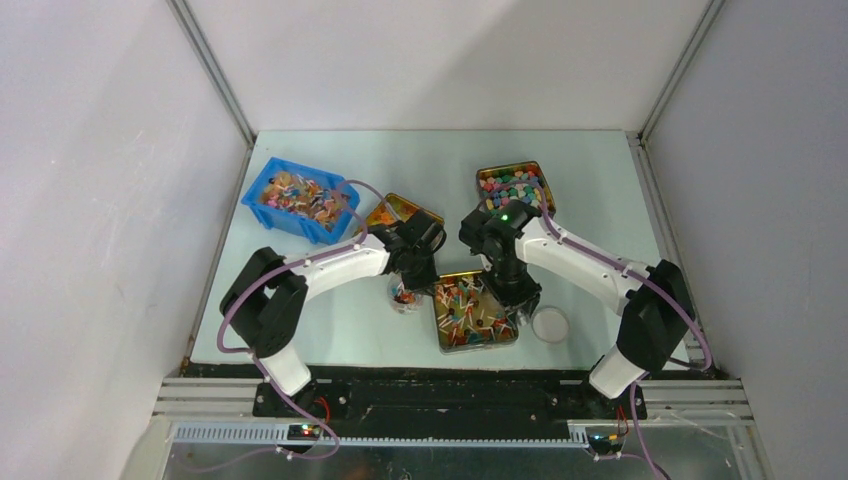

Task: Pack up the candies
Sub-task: Scoop the fake candies from the storage box.

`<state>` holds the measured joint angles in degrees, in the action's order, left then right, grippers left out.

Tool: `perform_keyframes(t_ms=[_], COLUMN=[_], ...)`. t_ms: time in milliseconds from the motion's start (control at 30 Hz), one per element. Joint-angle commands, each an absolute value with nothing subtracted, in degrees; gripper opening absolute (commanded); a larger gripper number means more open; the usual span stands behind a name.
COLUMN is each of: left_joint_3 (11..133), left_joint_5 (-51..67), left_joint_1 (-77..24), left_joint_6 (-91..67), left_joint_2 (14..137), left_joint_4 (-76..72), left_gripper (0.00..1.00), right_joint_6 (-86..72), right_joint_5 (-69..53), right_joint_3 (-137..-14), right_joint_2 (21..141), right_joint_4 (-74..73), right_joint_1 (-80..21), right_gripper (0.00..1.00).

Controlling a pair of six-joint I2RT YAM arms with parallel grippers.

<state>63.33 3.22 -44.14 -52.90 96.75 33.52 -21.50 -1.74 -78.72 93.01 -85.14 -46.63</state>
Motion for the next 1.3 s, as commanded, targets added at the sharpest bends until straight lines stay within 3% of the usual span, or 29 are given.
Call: perform_keyframes(t_ms=[0, 667, 1267], left_joint_3=[65.9, 73.5, 74.4], left_joint_5=[4.3, 10.6, 13.5], left_joint_1=[-43.8, -39.8, -39.8], left_joint_6=[-48.8, -37.5, -38.5], left_joint_2=[96.0, 102.8, 102.4], left_joint_4=[33.4, 34.9, 33.2], left_gripper=[0.0, 0.05, 0.3], right_joint_6=[-16.0, -17.8, -15.7], right_joint_5=[-0.2, -10.1, -6.3], right_joint_3=[-80.5, -76.4, -74.9], right_joint_2=[92.9, 91.5, 99.1], right_joint_4=[-82.7, -84.7, -77.6], right_joint_1=[-46.6, -50.3, -47.6], right_gripper=[0.0, 0.0, 0.0])
